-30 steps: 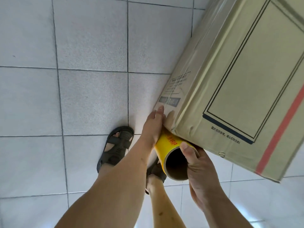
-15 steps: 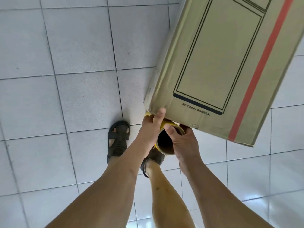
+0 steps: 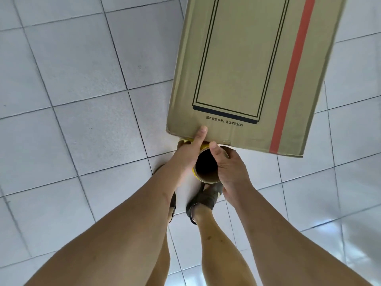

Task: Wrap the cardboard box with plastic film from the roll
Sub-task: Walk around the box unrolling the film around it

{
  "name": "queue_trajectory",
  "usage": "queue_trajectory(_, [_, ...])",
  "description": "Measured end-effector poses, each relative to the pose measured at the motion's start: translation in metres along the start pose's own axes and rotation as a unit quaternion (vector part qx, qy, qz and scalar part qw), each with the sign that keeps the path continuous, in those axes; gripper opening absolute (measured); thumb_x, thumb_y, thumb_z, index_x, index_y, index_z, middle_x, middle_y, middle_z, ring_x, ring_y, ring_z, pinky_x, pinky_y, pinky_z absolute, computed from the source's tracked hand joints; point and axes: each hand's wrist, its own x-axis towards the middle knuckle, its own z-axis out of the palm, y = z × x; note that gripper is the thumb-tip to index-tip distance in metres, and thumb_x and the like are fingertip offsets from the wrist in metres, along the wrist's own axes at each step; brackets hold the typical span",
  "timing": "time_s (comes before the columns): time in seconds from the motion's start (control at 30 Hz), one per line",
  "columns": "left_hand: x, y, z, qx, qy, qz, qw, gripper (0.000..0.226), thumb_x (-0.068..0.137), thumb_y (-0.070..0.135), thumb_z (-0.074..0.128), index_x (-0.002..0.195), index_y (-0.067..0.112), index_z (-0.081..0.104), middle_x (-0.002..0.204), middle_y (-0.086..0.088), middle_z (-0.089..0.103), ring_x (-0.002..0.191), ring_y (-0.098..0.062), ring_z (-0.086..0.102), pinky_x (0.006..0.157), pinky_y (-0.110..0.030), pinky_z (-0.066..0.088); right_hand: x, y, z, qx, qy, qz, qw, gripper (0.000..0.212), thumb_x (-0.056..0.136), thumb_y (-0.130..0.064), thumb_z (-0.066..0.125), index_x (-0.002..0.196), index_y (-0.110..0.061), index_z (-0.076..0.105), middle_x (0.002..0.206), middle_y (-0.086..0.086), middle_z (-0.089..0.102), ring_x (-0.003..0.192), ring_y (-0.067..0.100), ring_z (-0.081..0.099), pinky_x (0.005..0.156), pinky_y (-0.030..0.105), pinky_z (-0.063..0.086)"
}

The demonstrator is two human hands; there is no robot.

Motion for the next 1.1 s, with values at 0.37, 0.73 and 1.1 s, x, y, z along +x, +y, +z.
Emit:
queue_trajectory(0.37, [-0.001, -0.026, 0.044, 0.042, 0.004, -0.021, 0.999, 0.145, 0.053, 0.118, 0.041, 0.162, 0.023, 0.050, 0.164, -0.006, 0.058, 0.150, -0.028, 0.054, 0.128, -0.055, 0.039, 0.013, 0.002, -0.047, -0.028, -0.022, -0.038, 0.999, 0.064, 0.084, -0.059, 0.069, 0.137, -0.025, 0.057, 0.129, -0.009, 0.064, 0.116, 0.012, 0.059, 0.074, 0.013, 0.040])
queue_trajectory(0.73, [0.001, -0.023, 0.090, -0.062, -0.023, -0.015, 0.998, 0.111, 0.063, 0.105, 0.053, 0.132, 0.022, 0.076, 0.127, -0.007, 0.083, 0.126, -0.026, 0.076, 0.114, -0.046, 0.055, 0.026, 0.014, -0.094, -0.050, -0.074, -0.073, 0.993, 0.041, 0.093, -0.053, 0.062, 0.125, -0.027, 0.062, 0.115, -0.009, 0.068, 0.107, 0.011, 0.061, 0.087, 0.025, 0.046])
queue_trajectory(1.1, [0.005, -0.028, 0.131, -0.030, 0.022, -0.022, 0.999, 0.103, 0.076, 0.107, 0.044, 0.128, 0.025, 0.079, 0.126, -0.007, 0.083, 0.125, -0.031, 0.075, 0.113, -0.057, 0.057, 0.046, 0.017, -0.141, -0.077, -0.104, -0.086, 0.988, 0.048, 0.096, -0.057, 0.054, 0.132, -0.025, 0.058, 0.118, -0.009, 0.066, 0.111, 0.013, 0.060, 0.087, 0.024, 0.042])
